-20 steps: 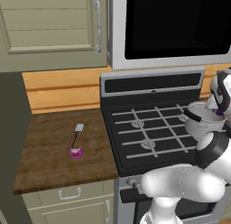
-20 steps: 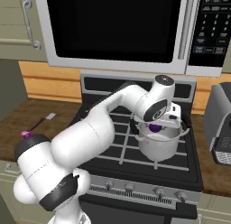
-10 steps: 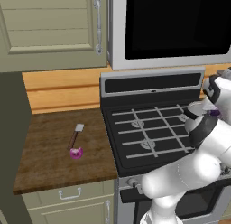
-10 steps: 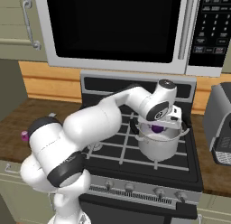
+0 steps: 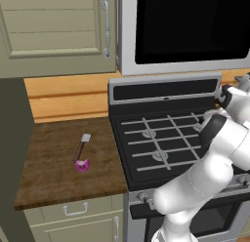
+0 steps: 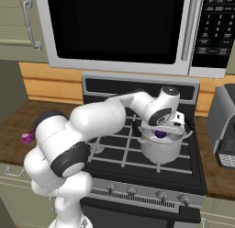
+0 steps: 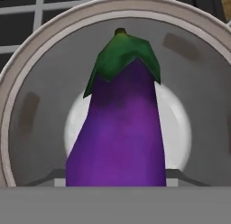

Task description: Put the eggplant and onion in the pot. Retrieve the spatula and lightly stir the vegetables in the pot.

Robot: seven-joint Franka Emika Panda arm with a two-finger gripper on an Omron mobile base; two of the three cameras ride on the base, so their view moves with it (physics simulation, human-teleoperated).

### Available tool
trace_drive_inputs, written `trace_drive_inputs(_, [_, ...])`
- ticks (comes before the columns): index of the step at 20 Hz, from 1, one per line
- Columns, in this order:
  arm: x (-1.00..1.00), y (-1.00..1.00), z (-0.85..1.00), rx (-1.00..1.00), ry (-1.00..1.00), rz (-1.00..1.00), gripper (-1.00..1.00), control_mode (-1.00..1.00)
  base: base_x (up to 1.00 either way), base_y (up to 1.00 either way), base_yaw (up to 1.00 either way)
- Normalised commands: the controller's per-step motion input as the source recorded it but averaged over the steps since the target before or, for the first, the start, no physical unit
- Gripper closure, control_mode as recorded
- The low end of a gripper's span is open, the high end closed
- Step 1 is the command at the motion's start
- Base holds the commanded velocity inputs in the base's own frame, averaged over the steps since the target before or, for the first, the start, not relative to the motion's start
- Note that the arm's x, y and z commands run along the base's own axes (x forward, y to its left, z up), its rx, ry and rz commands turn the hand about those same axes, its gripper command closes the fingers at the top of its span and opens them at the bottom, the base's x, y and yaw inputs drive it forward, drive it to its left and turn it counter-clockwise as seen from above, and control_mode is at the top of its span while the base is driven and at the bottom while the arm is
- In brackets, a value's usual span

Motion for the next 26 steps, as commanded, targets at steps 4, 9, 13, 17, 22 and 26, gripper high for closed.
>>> trace_drive_inputs(4, [0.16,0.0,-0.16,0.0,0.0,0.0,1.0,-1.0,0.0,0.0,0.0])
trace_drive_inputs(9, [0.22,0.0,-0.17,0.0,-0.01,0.0,1.0,-1.0,0.0,0.0,0.0])
trace_drive_inputs(13, [0.11,-0.01,-0.14,0.0,0.0,0.0,1.0,-1.0,0.0,0.0,0.0])
trace_drive_inputs(17, [0.08,0.0,-0.12,0.0,0.0,0.0,1.0,-1.0,0.0,0.0,0.0])
trace_drive_inputs(22, [0.16,-0.01,-0.17,0.0,0.0,0.0,1.0,-1.0,0.0,0.0,0.0])
trace_drive_inputs(26, [0.01,-0.01,-0.17,0.0,-0.02,0.0,1.0,-1.0,0.0,0.0,0.0])
